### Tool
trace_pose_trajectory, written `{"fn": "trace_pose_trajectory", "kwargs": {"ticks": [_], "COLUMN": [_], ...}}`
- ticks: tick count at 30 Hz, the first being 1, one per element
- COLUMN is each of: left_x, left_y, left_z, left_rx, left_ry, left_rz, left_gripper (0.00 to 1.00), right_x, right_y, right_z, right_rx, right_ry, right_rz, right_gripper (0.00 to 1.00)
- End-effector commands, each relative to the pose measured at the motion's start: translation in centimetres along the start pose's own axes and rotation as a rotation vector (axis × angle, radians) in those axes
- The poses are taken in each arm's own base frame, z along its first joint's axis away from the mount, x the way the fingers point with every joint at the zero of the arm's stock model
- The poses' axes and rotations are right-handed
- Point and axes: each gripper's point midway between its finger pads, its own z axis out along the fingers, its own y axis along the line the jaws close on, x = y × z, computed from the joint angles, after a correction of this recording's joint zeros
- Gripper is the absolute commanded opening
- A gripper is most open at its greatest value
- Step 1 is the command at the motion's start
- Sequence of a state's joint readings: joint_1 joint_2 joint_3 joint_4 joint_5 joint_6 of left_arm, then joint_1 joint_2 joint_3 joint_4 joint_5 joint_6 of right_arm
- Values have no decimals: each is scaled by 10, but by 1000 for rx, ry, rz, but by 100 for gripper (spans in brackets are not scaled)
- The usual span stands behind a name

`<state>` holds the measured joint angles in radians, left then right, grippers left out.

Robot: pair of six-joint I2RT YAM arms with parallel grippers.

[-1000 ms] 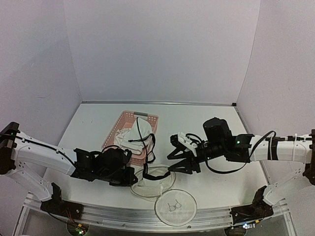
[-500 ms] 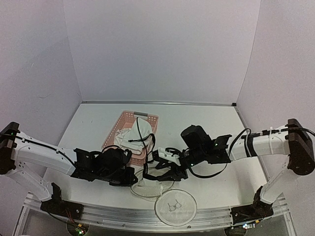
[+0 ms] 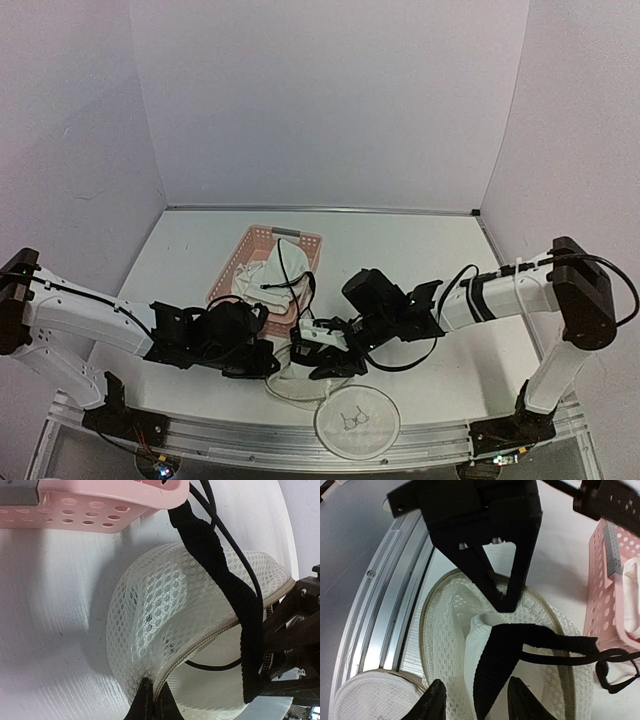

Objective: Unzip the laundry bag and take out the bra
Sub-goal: Pick up the bra from the laundry bag.

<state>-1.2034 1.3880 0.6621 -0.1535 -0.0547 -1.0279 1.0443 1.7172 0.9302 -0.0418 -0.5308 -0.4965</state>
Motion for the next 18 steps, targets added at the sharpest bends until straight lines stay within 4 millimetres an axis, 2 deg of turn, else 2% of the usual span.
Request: {"fn": "trace_pose_trajectory", "kwargs": {"ticks": [1, 6, 8, 13, 18], "left_x": [-16, -15, -17, -17, -18], "left_y": [-23, -23, -25, -27, -29], "left_z": [-8, -8, -9, -9, -9], "left_rx": [68, 69, 71, 77, 78], "left_ry": [-46, -42, -46, -46, -45], "left_rz": [4, 4, 5, 10, 16], "left_gripper": [0, 0, 0, 0, 0], "right_x": [-17, -18, -19, -31, -55], "right_y": [-9, -11, -12, -12, -12], "right_z": [-1, -5, -6, -17, -39], "right_rx": [26, 37, 46, 62, 95], "right_ry": [-19, -10, -6, -30, -82], "right_rz": [-5, 3, 2, -4, -26], "right_gripper": [35, 13, 0, 0, 0]}}
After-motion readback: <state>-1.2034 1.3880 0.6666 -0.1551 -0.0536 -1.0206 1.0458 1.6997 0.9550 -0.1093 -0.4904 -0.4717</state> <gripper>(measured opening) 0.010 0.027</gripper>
